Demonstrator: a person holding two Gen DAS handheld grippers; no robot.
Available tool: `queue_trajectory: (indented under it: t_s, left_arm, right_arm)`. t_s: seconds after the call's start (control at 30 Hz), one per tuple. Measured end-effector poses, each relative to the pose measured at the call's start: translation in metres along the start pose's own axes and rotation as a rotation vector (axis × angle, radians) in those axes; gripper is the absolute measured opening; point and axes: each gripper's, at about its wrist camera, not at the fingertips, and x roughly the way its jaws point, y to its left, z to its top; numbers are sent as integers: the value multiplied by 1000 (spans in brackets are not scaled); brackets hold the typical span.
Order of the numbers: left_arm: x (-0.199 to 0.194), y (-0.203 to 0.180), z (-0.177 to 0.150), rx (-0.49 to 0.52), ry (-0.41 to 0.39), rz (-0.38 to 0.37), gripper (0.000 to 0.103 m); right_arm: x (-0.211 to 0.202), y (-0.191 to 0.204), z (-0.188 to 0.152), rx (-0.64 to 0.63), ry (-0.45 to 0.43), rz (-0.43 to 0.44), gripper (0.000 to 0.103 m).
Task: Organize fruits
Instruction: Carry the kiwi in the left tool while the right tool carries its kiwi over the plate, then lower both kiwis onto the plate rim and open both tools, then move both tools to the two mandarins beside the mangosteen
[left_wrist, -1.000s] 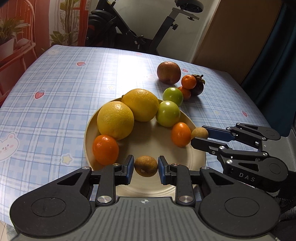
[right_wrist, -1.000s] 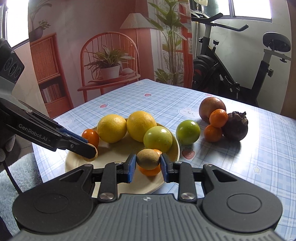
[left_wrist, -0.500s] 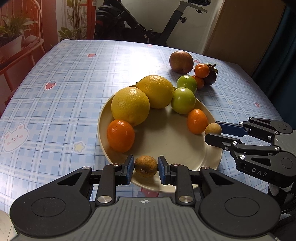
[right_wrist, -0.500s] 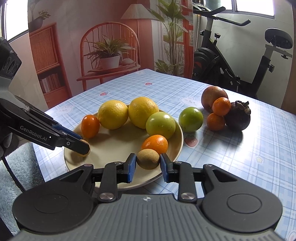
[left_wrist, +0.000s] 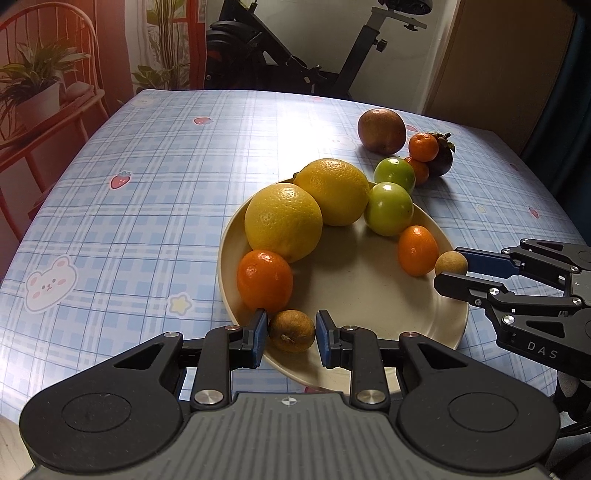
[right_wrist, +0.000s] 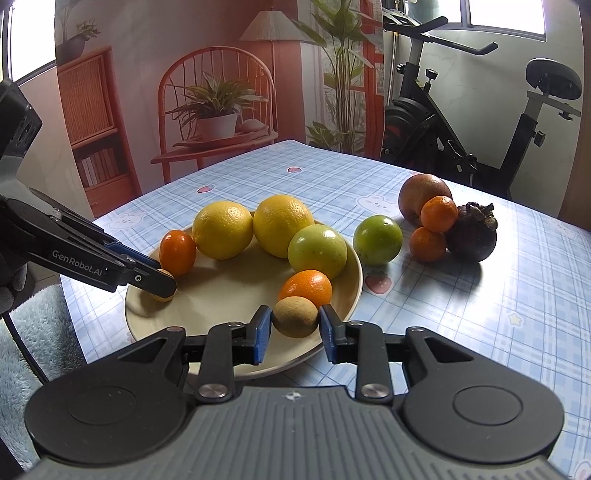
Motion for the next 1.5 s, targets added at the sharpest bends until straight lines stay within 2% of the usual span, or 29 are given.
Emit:
queue_trajectory:
  t_s: [0.23,0.33,0.57,0.7,0.87,1.13,1.5]
  left_arm:
    - [0,-4,0,29,-11,35,31]
    - [0,-4,0,30,-11,39,31]
    - [-3,-3,1,1,-13,42,31]
    - [-6,-4,3,-5,-21,40,38]
    - [-10,-8,6,-1,-39,39,38]
    - [-19,-12,17,-1,-97,44,38]
    - [-16,-24,47,13,-145,23,38]
  right_arm:
    - [-1,0,1,3,-10,-10,33]
    - [-2,0,1,3,-15,-18,39]
    - [-3,-4,0,20,-19,-27,39]
    - [-3,-6,0,25,-24,-31,39]
    - [-6,-6,1,30,-38,-37,39]
    - [-11,-15,5,52,-74,-54,39]
    - [-19,-49,14,106,-111,-128,39]
